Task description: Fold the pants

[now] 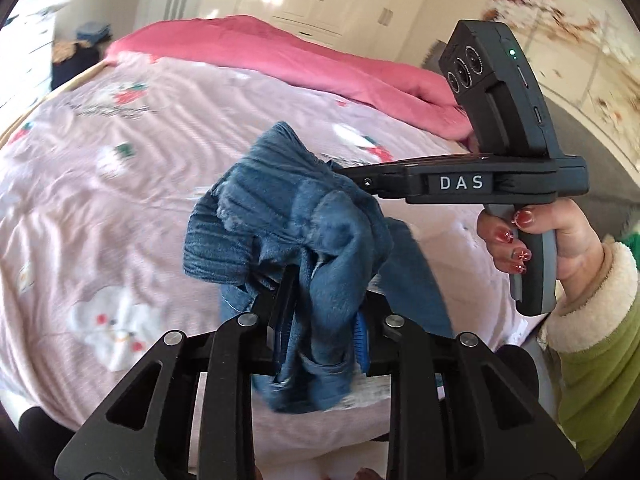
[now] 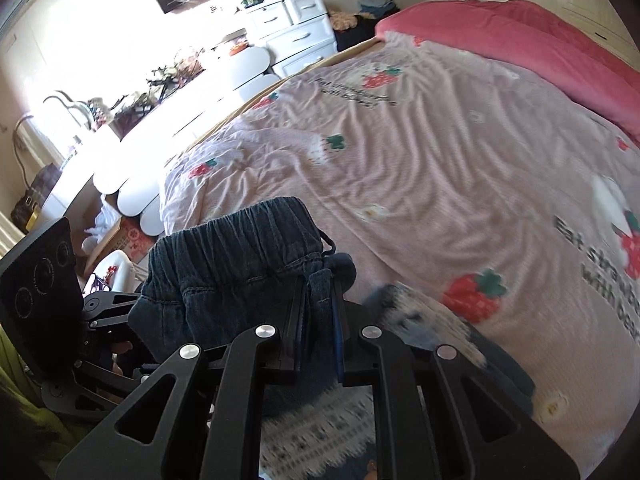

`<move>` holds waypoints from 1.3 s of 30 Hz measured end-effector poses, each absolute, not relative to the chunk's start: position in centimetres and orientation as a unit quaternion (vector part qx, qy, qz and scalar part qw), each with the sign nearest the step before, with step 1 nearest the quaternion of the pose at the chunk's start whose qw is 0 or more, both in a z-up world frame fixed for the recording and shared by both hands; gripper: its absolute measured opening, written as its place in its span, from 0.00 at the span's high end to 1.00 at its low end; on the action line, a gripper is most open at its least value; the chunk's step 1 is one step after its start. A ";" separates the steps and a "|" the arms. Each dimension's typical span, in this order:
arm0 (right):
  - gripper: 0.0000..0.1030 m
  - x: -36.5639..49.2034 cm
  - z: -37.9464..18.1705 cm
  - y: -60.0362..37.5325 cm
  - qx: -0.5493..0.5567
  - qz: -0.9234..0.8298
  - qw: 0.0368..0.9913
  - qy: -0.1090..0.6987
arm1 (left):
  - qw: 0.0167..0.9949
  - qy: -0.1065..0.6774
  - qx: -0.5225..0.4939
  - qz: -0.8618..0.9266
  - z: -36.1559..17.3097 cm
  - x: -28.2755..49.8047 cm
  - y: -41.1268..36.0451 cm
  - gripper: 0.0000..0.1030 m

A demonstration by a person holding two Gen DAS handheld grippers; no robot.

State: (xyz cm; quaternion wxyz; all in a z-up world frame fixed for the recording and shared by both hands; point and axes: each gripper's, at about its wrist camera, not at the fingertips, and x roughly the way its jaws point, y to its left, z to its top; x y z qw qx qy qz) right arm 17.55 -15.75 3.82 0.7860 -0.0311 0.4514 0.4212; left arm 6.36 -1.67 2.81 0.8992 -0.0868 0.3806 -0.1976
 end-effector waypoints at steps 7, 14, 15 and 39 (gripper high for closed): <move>0.90 16.4 1.5 -22.1 0.000 0.398 0.794 0.460 | 0.888 0.398 -0.043 -0.226 1.4 7.2 -7.4 0.83; 0.90 15.4 -1.1 -25.1 0.016 0.379 0.793 0.476 | 0.876 0.420 -0.008 -0.235 -0.7 6.8 -10.2 0.83; 0.90 15.4 -1.3 -25.4 0.018 0.378 0.793 0.477 | 0.875 0.422 -0.004 -0.236 -0.8 6.6 -10.5 0.83; 0.65 13.3 5.4 -25.6 -0.002 0.347 0.836 0.426 | 0.849 0.421 -0.022 -0.318 0.6 1.9 -10.5 0.43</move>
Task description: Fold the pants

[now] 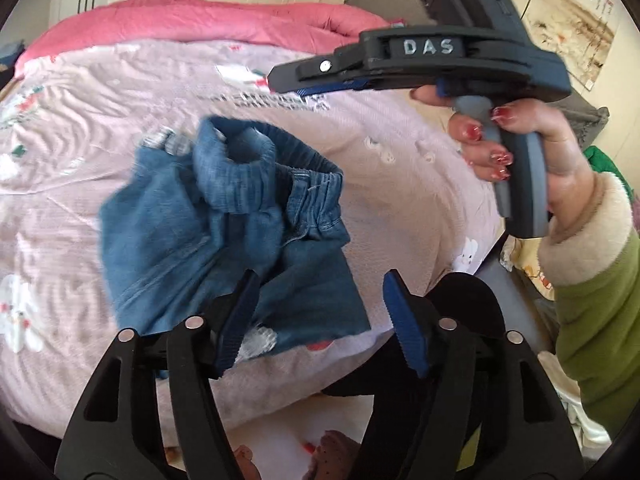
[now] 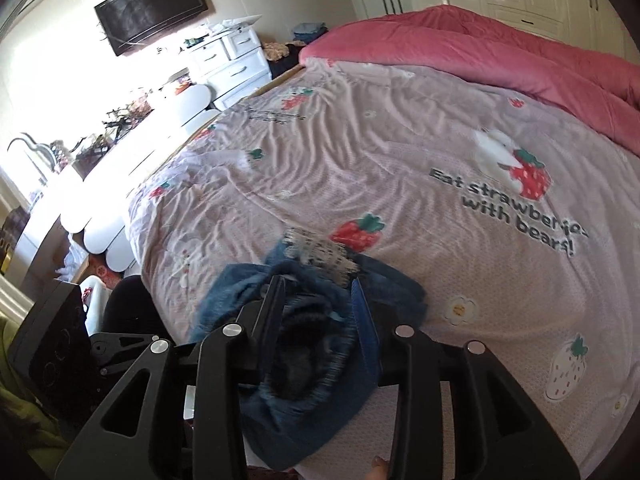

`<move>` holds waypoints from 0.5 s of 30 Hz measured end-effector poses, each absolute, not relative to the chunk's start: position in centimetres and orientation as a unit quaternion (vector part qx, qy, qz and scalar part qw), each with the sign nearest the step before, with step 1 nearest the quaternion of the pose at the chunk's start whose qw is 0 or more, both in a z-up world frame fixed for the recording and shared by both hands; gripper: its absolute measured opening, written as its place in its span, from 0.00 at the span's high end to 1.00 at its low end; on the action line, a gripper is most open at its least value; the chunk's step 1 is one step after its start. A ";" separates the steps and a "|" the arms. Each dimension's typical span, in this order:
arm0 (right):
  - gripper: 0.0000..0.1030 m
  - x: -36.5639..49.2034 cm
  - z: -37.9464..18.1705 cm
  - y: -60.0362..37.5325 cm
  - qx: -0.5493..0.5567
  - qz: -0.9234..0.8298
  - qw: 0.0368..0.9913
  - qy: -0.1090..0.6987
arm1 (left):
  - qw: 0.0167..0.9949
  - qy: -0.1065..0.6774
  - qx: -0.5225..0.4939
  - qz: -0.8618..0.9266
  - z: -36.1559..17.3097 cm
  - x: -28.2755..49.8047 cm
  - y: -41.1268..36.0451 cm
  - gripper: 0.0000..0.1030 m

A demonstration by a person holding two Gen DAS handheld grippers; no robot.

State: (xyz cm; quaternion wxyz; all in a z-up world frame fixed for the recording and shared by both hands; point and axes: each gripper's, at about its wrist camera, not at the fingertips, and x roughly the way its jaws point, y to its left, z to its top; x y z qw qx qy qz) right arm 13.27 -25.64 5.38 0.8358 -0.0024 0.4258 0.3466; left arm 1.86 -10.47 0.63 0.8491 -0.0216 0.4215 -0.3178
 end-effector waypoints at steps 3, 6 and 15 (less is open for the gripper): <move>0.60 12.3 6.5 -23.4 -0.016 0.364 0.836 0.410 | 0.866 0.407 -0.032 -0.289 1.9 1.4 -7.5 0.40; 0.58 11.8 6.5 -21.0 -0.038 0.377 0.831 0.407 | 0.881 0.402 -0.039 -0.244 2.4 2.1 -4.8 0.37; 0.87 7.8 2.1 -21.7 -0.124 0.332 0.825 0.440 | 0.881 0.421 -0.046 -0.209 1.7 7.6 -2.9 0.34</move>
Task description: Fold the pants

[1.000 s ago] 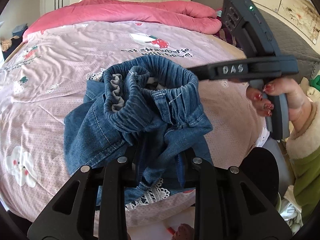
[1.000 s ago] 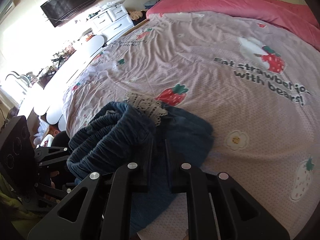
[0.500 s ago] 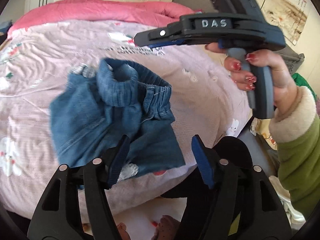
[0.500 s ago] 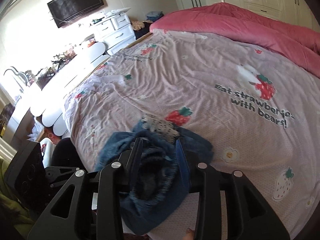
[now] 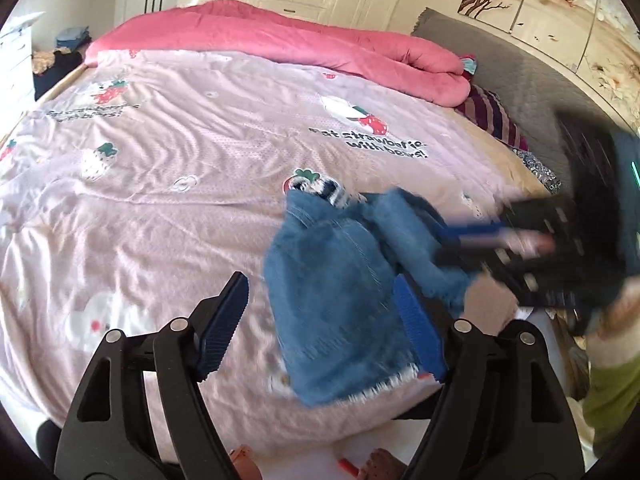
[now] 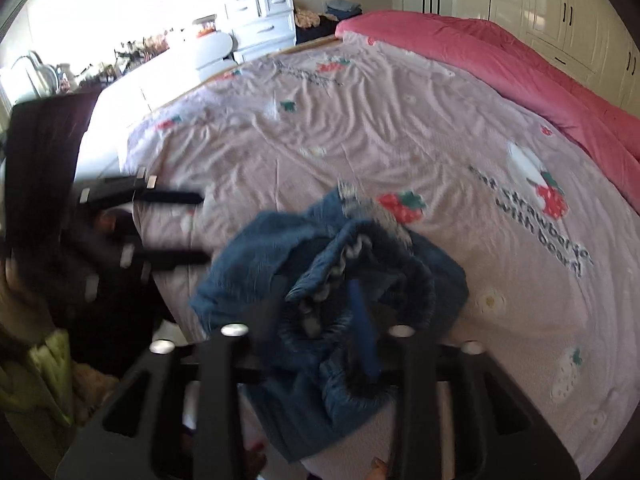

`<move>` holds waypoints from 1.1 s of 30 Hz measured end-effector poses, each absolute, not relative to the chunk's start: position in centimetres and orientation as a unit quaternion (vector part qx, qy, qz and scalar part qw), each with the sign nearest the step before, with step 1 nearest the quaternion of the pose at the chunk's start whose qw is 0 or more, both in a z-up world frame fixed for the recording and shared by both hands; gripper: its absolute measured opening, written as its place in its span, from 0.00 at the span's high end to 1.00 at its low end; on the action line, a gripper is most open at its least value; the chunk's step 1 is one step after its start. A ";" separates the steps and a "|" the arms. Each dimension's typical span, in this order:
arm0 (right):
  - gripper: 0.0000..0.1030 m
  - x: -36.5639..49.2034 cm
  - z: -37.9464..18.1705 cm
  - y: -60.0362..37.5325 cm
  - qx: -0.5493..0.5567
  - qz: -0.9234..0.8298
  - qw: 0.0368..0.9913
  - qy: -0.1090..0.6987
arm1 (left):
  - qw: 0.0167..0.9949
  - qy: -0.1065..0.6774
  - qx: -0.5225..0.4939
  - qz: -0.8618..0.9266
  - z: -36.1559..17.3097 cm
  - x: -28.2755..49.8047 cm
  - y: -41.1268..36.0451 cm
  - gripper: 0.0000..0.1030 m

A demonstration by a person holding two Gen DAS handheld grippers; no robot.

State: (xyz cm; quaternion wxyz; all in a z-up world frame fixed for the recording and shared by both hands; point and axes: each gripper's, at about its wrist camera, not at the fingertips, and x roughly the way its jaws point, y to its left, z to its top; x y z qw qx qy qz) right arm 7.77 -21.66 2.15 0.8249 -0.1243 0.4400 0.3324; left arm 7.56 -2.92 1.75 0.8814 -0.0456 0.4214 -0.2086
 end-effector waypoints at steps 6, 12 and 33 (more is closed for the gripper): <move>0.87 5.5 1.0 -23.5 -0.132 0.333 0.821 0.444 | 0.864 0.445 -0.028 -0.232 1.6 12.2 -5.4 0.34; 0.81 6.0 0.1 -22.2 -0.135 0.335 0.822 0.440 | 0.847 0.477 -0.019 -0.234 0.0 13.7 -7.1 0.34; 0.88 3.6 -4.7 -26.8 -0.010 0.354 0.786 0.506 | 0.838 0.508 -0.025 -0.198 -4.9 21.2 -7.1 0.49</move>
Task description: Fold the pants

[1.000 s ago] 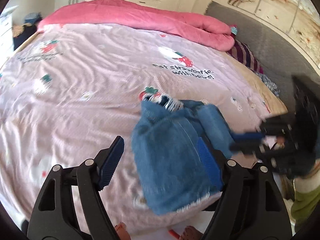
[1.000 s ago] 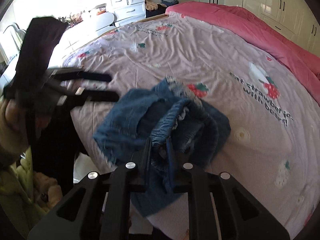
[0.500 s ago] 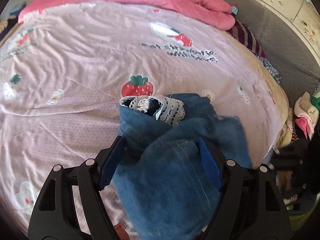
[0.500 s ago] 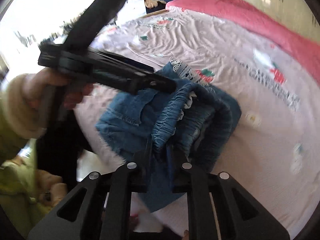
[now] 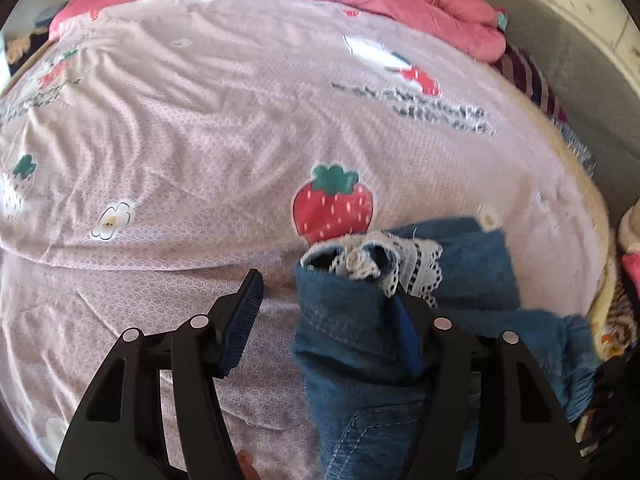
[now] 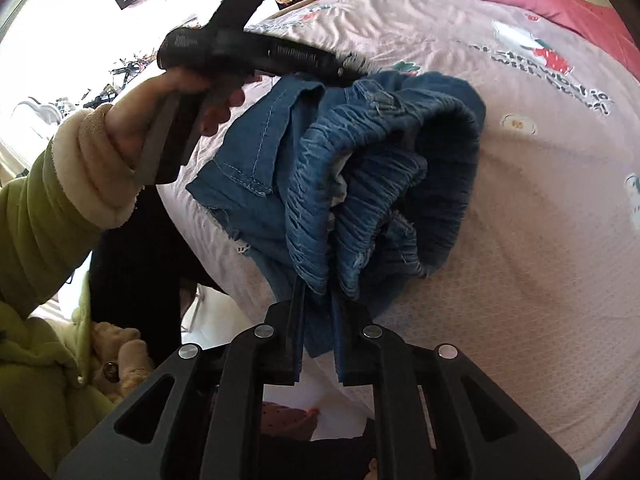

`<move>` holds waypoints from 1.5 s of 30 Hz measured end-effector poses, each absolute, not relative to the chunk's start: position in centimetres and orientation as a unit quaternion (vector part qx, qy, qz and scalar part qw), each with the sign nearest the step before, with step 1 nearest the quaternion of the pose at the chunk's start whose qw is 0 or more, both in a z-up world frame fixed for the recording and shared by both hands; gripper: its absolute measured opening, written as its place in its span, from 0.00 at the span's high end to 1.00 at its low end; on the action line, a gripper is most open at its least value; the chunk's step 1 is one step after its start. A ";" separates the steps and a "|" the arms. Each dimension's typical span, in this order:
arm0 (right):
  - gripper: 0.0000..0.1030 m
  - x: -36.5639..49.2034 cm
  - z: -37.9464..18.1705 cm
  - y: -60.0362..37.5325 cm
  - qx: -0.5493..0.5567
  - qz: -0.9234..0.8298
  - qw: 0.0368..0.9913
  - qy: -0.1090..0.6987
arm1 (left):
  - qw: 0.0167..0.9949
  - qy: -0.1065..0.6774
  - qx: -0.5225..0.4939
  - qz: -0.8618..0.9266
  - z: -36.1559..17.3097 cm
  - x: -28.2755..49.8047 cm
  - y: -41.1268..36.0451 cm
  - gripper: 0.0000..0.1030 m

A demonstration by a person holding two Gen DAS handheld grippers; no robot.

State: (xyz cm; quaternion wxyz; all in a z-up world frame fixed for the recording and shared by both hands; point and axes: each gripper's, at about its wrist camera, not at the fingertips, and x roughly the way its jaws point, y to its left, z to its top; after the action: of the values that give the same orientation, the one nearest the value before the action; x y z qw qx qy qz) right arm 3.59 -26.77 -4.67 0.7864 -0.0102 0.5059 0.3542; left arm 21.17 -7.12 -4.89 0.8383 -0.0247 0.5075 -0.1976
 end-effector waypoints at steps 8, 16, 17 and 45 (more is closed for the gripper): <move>0.50 3.6 3.7 -29.6 0.005 0.326 0.846 0.422 | 0.859 0.460 -0.047 -0.220 -1.0 17.3 -4.3 0.47; 0.53 5.6 3.5 -25.8 -0.002 0.313 0.863 0.396 | 0.867 0.445 -0.024 -0.225 -0.9 11.7 -5.0 0.37; 0.53 6.1 2.8 -25.3 -0.017 0.304 0.862 0.406 | 0.871 0.442 0.006 -0.215 -1.3 11.0 -5.8 0.34; 0.09 9.0 1.1 -29.0 0.074 0.240 0.865 0.434 | 0.879 0.427 0.070 -0.199 -0.8 7.7 -7.7 0.17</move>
State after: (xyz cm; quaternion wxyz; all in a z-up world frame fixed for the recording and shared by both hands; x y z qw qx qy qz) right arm 9.03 -28.99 1.07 0.8652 0.0744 0.4338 0.2401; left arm 7.66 -7.67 -0.81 0.8791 0.0699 0.4273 -0.1994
